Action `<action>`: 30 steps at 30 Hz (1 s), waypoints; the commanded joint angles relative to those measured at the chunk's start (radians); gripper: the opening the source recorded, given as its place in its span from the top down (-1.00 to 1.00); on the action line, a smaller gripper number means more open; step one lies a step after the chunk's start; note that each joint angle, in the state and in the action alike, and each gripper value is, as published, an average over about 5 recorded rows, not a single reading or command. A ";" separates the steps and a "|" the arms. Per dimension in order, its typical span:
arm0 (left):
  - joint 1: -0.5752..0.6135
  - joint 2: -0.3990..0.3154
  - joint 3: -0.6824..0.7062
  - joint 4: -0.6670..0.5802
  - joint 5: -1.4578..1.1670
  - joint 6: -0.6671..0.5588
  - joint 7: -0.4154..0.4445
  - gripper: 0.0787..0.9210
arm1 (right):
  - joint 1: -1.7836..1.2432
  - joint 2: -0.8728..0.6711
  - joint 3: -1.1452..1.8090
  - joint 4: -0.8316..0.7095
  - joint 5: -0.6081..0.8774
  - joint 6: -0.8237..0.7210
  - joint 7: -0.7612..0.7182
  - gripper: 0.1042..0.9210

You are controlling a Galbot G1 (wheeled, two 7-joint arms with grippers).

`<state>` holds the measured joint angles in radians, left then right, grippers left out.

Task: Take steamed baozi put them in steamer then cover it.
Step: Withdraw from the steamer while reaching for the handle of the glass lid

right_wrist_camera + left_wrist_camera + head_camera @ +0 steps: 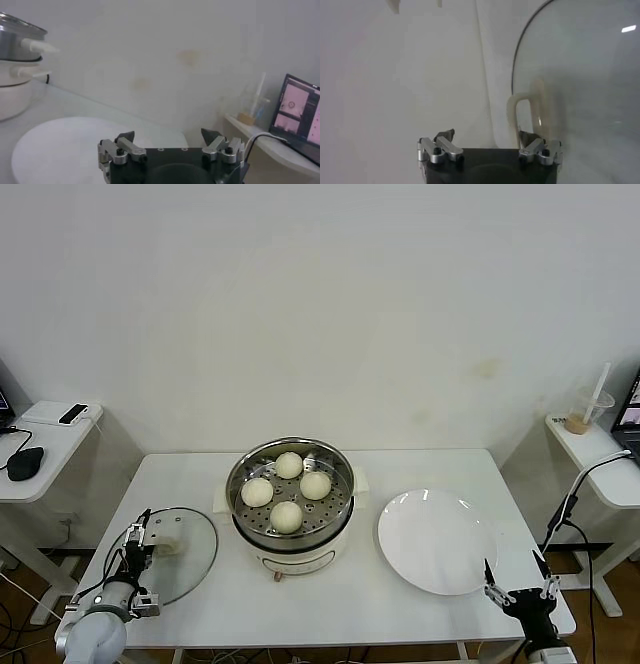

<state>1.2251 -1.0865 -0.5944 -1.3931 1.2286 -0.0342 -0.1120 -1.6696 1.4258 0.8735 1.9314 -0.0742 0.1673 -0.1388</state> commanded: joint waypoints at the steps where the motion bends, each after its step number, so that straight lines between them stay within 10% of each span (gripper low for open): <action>1: -0.017 -0.001 0.000 0.026 -0.007 -0.004 -0.004 -0.63 | -0.001 0.001 0.000 -0.002 -0.001 0.001 0.000 -0.76; 21: 0.052 -0.012 -0.035 -0.088 -0.038 -0.016 -0.045 0.74 | 0.004 -0.005 -0.024 0.002 -0.004 -0.003 -0.006 -0.76; 30: 0.168 -0.022 -0.101 -0.327 -0.057 0.080 -0.011 0.87 | 0.005 -0.011 -0.038 0.015 -0.009 -0.004 -0.011 -0.76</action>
<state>1.3012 -1.1078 -0.6487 -1.5046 1.1829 -0.0209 -0.1432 -1.6651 1.4179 0.8383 1.9435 -0.0830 0.1638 -0.1493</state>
